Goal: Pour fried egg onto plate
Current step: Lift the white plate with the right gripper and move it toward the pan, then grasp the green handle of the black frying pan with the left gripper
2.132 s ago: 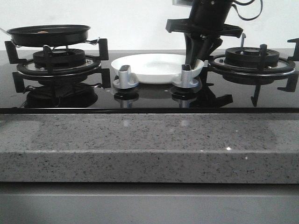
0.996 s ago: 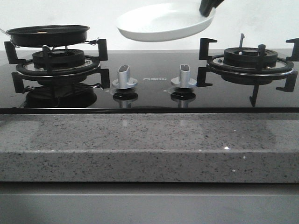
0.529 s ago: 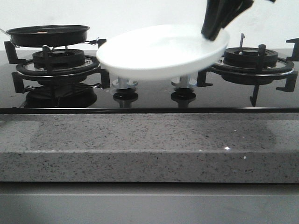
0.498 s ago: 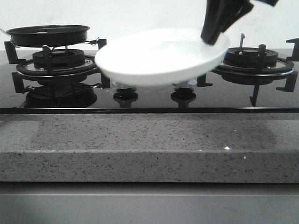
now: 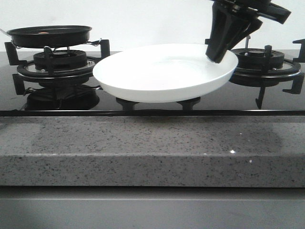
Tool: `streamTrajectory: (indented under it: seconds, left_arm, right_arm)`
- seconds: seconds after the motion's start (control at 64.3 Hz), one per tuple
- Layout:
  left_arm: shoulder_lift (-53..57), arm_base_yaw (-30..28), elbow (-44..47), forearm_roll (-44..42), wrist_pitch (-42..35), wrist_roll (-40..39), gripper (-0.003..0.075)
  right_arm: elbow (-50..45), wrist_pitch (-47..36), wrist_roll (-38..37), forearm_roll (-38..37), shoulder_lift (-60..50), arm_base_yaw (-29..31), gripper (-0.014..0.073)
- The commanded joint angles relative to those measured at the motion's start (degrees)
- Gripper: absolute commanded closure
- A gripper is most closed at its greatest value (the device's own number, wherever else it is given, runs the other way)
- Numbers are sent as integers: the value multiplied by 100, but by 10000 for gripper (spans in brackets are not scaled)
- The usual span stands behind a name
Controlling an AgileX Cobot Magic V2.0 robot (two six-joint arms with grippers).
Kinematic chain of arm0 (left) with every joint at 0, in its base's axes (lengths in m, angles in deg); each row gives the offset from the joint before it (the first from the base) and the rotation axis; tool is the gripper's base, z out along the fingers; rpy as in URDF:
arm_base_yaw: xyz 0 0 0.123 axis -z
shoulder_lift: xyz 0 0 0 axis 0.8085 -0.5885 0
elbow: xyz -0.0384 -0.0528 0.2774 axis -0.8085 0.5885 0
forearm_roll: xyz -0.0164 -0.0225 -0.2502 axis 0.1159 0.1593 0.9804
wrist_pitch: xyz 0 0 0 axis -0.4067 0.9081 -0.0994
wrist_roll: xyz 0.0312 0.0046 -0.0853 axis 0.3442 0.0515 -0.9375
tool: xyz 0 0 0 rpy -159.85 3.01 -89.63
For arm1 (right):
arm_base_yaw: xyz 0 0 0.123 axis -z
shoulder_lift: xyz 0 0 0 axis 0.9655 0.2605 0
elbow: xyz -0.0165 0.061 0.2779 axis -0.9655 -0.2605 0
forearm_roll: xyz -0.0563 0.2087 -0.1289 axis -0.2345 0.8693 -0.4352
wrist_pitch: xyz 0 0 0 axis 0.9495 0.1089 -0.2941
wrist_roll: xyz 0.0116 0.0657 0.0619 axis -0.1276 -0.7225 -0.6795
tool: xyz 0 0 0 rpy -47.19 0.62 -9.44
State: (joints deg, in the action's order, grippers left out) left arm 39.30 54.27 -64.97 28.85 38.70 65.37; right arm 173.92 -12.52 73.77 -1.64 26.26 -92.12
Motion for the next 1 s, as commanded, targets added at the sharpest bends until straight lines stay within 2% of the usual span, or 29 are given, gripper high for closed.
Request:
streamTrajectory:
  seconds: [0.0,0.265,0.373,0.529,0.622,0.98]
  left_arm:
    - [-51,46,-214,29,-494,-29,59]
    - [-51,46,-214,57,-494,-29,59]
    - [-51,46,-228,316,-494,-29,59]
    - [-293,46,-505,1147,-481,-64,59]
    - [-658,35,-932,2128,-460,-64,59]
    - [-2710,-28,-2523,4089,336,-64,59]
  right_arm:
    - [118,91,57,106,-297,-10,652]
    - [118,110,57,106,-297,-10,652]
    - [118,110,57,106,-297,-10,652]
    - [118,110,57,106,-297,-10,652]
    - [118,110,57,106,-297,-10,652]
    - [118,110,57,106,-297,-10,652]
